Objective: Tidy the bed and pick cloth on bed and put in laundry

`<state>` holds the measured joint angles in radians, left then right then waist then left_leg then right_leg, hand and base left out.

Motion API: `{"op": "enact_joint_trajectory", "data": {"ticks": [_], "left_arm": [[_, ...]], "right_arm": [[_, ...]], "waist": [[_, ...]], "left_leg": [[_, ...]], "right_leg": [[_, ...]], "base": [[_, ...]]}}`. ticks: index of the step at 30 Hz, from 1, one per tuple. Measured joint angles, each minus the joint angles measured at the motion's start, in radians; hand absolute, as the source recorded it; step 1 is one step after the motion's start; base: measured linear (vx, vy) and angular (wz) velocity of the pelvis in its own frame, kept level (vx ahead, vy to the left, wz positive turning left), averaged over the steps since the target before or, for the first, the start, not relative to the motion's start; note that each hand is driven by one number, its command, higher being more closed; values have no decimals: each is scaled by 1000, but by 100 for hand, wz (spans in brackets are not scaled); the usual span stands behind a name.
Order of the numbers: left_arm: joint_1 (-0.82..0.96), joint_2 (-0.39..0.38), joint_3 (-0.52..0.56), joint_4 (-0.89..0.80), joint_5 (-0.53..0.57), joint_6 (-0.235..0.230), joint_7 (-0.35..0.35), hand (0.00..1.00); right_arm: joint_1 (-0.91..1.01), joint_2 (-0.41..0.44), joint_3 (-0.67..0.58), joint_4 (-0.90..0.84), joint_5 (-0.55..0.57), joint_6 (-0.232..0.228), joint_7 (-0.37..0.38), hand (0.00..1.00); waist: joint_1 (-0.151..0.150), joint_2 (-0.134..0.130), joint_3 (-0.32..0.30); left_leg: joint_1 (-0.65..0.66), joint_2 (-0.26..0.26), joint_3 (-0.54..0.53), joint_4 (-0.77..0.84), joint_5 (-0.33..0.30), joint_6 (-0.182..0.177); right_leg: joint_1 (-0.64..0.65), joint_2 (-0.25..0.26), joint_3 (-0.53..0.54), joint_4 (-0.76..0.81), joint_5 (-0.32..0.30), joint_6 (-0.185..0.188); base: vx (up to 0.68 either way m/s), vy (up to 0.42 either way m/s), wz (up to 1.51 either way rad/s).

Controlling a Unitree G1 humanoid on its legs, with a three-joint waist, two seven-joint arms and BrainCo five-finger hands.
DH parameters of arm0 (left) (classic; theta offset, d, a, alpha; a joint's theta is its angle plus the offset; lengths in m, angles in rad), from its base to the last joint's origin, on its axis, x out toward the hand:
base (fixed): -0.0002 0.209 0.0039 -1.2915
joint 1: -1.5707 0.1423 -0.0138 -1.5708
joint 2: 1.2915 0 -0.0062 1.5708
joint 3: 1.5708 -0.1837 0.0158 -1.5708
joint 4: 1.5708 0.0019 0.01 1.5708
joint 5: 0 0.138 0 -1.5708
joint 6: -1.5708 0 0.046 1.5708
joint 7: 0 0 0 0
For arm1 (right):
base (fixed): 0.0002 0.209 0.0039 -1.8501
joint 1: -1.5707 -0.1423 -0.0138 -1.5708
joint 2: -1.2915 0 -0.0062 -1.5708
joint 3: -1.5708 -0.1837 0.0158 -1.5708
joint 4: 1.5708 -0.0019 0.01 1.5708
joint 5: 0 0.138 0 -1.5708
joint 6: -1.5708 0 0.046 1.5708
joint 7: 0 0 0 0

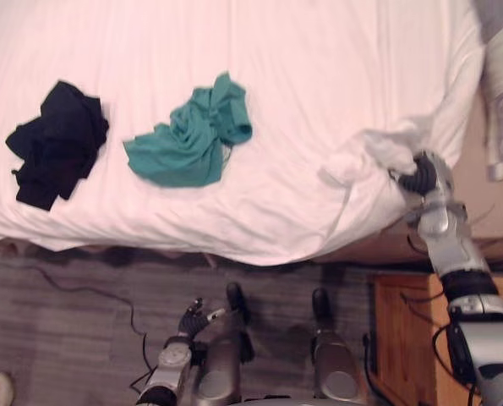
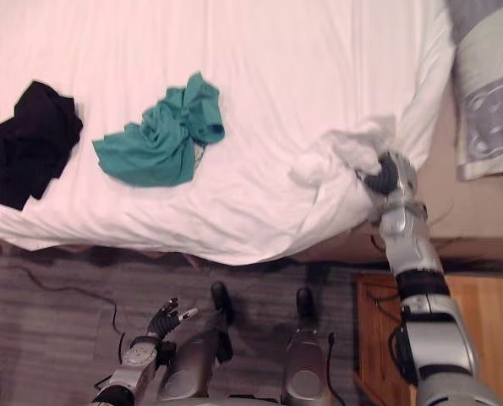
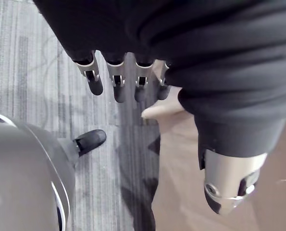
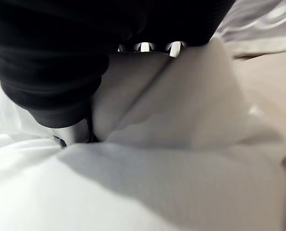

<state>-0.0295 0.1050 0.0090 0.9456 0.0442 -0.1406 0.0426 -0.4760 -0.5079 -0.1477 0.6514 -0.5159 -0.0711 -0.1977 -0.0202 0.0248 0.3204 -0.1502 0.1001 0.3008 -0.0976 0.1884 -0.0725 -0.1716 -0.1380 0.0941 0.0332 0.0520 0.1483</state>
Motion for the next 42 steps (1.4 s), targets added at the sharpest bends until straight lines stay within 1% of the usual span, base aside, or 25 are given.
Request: {"op": "enact_joint_trajectory", "data": {"ticks": [1,2,4,5,6,8,9,10,13,14,15,17,20,21,23,25,27,29,30,32,36,37,39,41,42], "left_arm": [[8,0,4,0,6,4,-1,0],[26,-1,16,4,9,8,-2,0],[46,-3,45,14,9,18,-12,0],[56,-6,67,22,9,25,-20,0],[56,-8,77,27,9,28,-20,0],[57,-23,122,34,9,37,-22,0],[58,-25,132,37,9,40,-22,0],[66,-29,152,39,9,48,-24,0],[92,-35,205,47,9,60,-31,0],[103,-42,233,47,8,68,-42,0],[107,-46,240,47,8,70,-42,0],[128,-58,273,47,8,76,-43,0],[134,-71,301,46,7,79,-43,0],[135,-75,313,46,7,80,-43,0],[142,-81,317,46,7,82,-42,0],[150,-92,319,46,7,87,-41,0],[165,-100,318,46,7,87,-40,0],[176,-100,315,46,7,87,-36,0],[186,-100,313,45,6,86,-36,0],[184,-86,300,45,7,85,-36,0],[173,-58,234,46,7,76,-38,0],[163,-49,218,46,7,75,-38,0],[140,-40,188,46,6,63,-38,0],[124,-40,180,46,5,58,-37,0],[109,-37,170,45,4,52,-35,0]], "right_arm": [[23,12,-27,0,18,1,2,0],[68,41,-90,0,61,2,4,0],[125,76,-177,1,140,2,3,0],[157,97,-243,2,199,2,4,0],[166,105,-267,3,219,2,4,0],[180,155,-377,24,338,2,6,0],[180,169,-404,35,361,3,6,0],[186,196,-455,55,420,5,6,0],[239,252,-634,138,559,53,3,0],[292,261,-711,171,625,70,-2,0],[316,262,-738,174,657,77,-5,0],[396,262,-821,187,747,80,-24,0],[461,256,-893,184,833,79,-48,0],[478,257,-919,171,861,79,-64,100],[497,261,-943,119,872,79,-91,100],[514,265,-954,10,873,79,-118,100],[524,266,-926,-151,866,77,-145,100],[526,262,-853,-315,833,70,-163,100],[520,257,-823,-348,813,61,-164,100],[462,230,-731,-374,747,32,-164,100],[342,175,-600,-372,717,5,-146,100],[299,155,-569,-372,713,1,-143,100],[199,85,-498,-371,707,-8,-131,100],[148,53,-468,-370,702,-17,-132,100],[98,26,-434,-367,701,-26,-132,100]], "waist": [[-3,-3,-12],[-15,-7,-38],[-23,-7,-72],[-24,-2,-91],[-24,1,-97],[-24,10,-107],[-24,10,-111],[-24,8,-124],[-23,-7,-141],[-24,-10,-156],[-26,-11,-158],[-44,-12,-169],[-66,-11,-195],[-67,-11,-205],[-68,-11,-220],[-74,-6,-237],[-76,2,-244],[-76,-4,-247],[-76,-9,-250],[-76,-23,-250],[-74,-27,-230],[-73,-24,-210],[-69,-5,-161],[-64,5,-130],[-53,15,-105]], "left_leg": [[11,0,1,0,-9,-4],[32,0,5,0,-14,-2],[60,2,19,-3,-30,-14],[82,3,29,-5,-37,-14],[90,4,31,-5,-40,-12],[126,5,33,-6,-45,-13],[132,5,34,-5,-47,-12],[138,6,37,-5,-51,-15],[170,8,57,-5,-62,-14],[176,8,64,-6,-69,-13],[180,7,66,-6,-72,-13],[200,8,85,-6,-80,-19],[207,20,108,-6,-84,-22],[214,23,117,-6,-88,-29],[216,26,119,-7,-97,-38],[216,35,120,-7,-97,-38],[218,36,123,-7,-97,-38],[215,40,125,-7,-96,-40],[211,41,125,-7,-95,-41],[194,40,125,-7,-92,-45],[147,29,113,-7,-79,-38],[135,26,109,-6,-74,-36],[87,16,90,-6,-65,-33],[60,11,81,-6,-53,-20],[34,5,79,-6,-45,-16]], "right_leg": [[9,0,1,0,-4,1],[28,0,4,0,-11,-2],[47,1,14,-1,-22,-5],[63,2,19,-2,-28,-6],[70,3,20,-3,-31,-7],[107,3,17,-3,-43,-9],[115,4,16,-3,-46,-10],[121,4,15,-3,-47,-11],[154,3,18,-18,-47,-11],[157,2,23,-23,-47,-11],[159,1,26,-24,-47,-11],[170,1,44,-33,-47,-12],[168,5,49,-34,-52,-20],[168,8,45,-33,-55,-27],[168,13,38,-33,-55,-34],[167,12,31,-30,-56,-34],[166,12,32,-26,-60,-29],[158,17,32,-17,-60,-29],[150,18,34,-13,-60,-29],[121,19,45,4,-56,-35],[66,11,47,26,-54,-37],[55,9,46,35,-53,-36],[16,0,42,35,-41,-28],[-5,-3,39,34,-31,-26],[-31,-6,41,33,-22,-21]], "base": [[96,-26,-11],[71,-21,-11],[79,-27,-21],[72,-28,-23],[70,-28,-14],[78,-22,1],[61,-15,4],[87,-18,0],[85,-14,-11],[69,-9,-20],[77,-9,-23],[30,-4,-27],[-15,-31,-19],[-48,-47,-15],[-55,-39,-9],[-35,-43,-1],[-26,-32,-1],[-45,-32,-1],[-43,-34,-2],[-39,-23,-9],[-33,-11,3],[-35,-6,11],[-41,-3,16],[-13,3,10],[-19,10,6]]}}
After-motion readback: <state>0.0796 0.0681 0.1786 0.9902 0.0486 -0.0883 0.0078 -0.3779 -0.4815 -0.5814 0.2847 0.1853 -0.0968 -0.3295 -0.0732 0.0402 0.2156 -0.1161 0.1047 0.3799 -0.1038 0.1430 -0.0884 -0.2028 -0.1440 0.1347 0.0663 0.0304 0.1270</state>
